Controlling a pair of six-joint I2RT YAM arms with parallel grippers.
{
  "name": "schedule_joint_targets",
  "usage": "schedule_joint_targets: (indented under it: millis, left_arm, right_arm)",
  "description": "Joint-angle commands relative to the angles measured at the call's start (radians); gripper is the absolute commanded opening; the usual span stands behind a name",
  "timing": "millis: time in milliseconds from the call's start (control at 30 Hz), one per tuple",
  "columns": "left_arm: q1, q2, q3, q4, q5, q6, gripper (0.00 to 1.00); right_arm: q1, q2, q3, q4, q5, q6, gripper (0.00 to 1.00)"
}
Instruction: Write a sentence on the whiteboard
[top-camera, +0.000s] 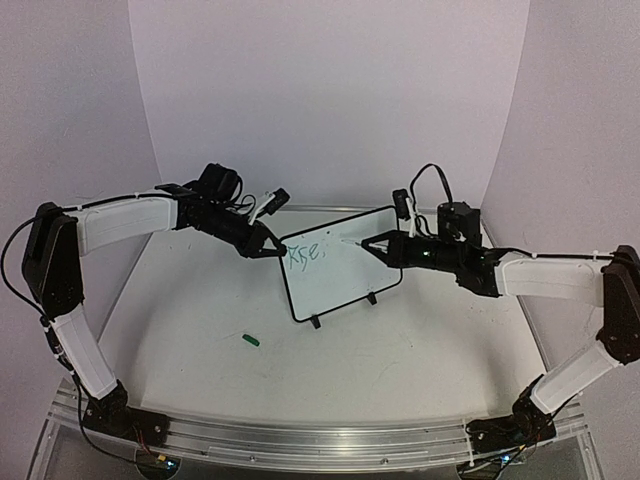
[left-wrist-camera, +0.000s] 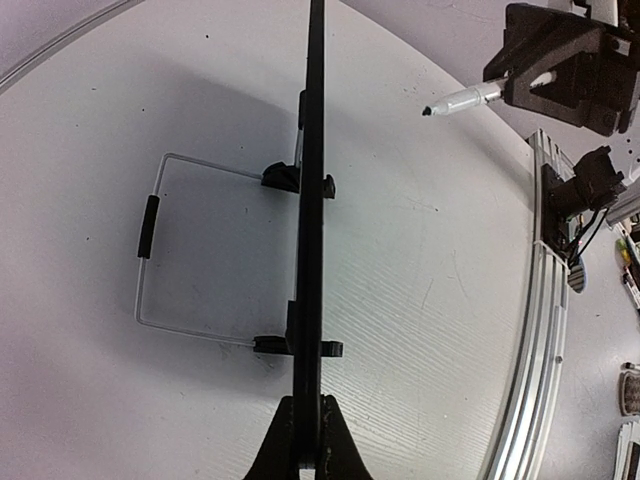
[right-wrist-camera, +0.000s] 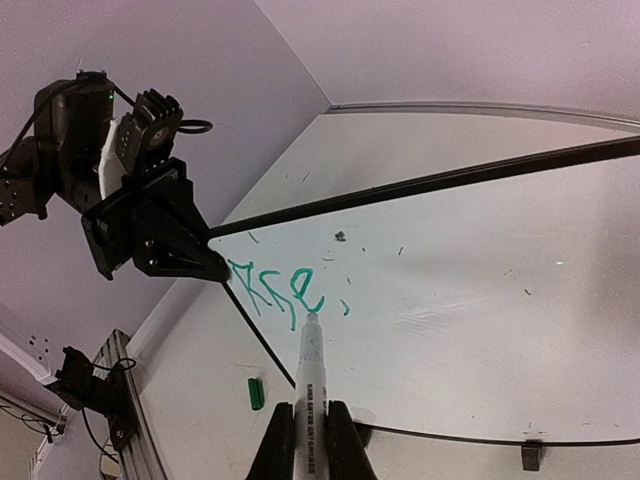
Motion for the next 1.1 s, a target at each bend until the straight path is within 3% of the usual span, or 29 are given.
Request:
schedule_joint_targets:
  millis: [0, 1067]
  left_arm:
    - [-0.022, 0.005, 0.006, -0.077, -0.057, 0.055, 0.00]
    - [-0.025, 0.027, 0.012, -0.085, -0.063, 0.061, 0.00]
  right_arm:
    - [-0.037, 0.025, 0.012, 0.060, -0.080, 0.006, 0.00]
    - [-0.087, 0.215, 0.118, 0.143, -0.099, 0.060, 0.00]
